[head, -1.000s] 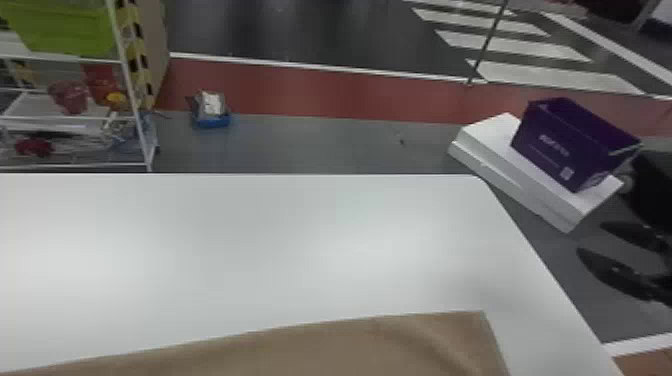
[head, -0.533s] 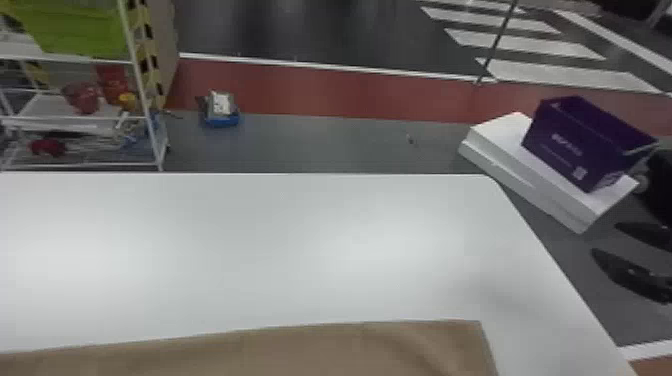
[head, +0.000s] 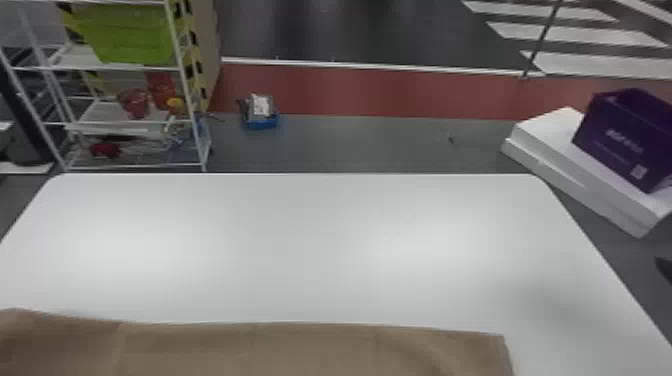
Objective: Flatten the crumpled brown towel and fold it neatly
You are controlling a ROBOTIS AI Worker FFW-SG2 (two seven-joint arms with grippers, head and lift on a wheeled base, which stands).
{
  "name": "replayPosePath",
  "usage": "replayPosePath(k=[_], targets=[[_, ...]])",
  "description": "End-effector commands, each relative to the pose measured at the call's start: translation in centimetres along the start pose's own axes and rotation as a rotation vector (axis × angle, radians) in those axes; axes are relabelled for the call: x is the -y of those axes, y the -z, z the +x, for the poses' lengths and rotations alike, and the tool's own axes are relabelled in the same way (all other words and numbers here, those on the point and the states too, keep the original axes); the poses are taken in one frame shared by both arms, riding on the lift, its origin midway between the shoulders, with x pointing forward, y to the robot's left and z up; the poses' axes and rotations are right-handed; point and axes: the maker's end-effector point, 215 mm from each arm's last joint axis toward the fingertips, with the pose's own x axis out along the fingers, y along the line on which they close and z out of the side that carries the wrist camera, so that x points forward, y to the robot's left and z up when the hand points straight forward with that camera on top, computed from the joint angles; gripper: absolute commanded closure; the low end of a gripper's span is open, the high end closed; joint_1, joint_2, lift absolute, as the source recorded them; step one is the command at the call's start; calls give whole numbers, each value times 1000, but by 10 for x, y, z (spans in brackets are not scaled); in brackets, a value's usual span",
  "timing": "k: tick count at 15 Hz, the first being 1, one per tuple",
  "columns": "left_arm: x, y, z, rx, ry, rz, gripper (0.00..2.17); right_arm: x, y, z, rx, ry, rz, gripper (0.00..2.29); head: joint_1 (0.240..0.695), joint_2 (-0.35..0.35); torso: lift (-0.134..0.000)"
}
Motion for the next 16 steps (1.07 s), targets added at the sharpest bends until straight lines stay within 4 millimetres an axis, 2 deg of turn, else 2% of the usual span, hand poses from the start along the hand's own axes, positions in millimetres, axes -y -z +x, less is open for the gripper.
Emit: replayPosePath(k=[1, 2, 5, 9, 11, 16], targets=[[39, 4, -18, 27, 53, -25, 1430, -2, 3, 0, -2, -2, 1, 49, 695, -131, -124], [62, 10, -27, 32, 86, -47, 1430, -4, 3, 2, -4, -8, 1, 49, 695, -131, -124], [128, 16, -34, 25, 162, 60, 1430, -7, 7, 8, -16, -20, -2, 49, 695, -222, -124], [214, 26, -7, -19, 265, 201, 1430, -11, 9, 12, -23, -30, -15, 46, 695, -343, -124], [247, 38, 2, -46, 309, 247, 1430, -10, 10, 10, -26, -30, -18, 49, 695, -350, -124], [309, 80, 14, -126, 377, 327, 1430, -10, 11, 11, -23, -31, -38, 49, 695, -350, -124]])
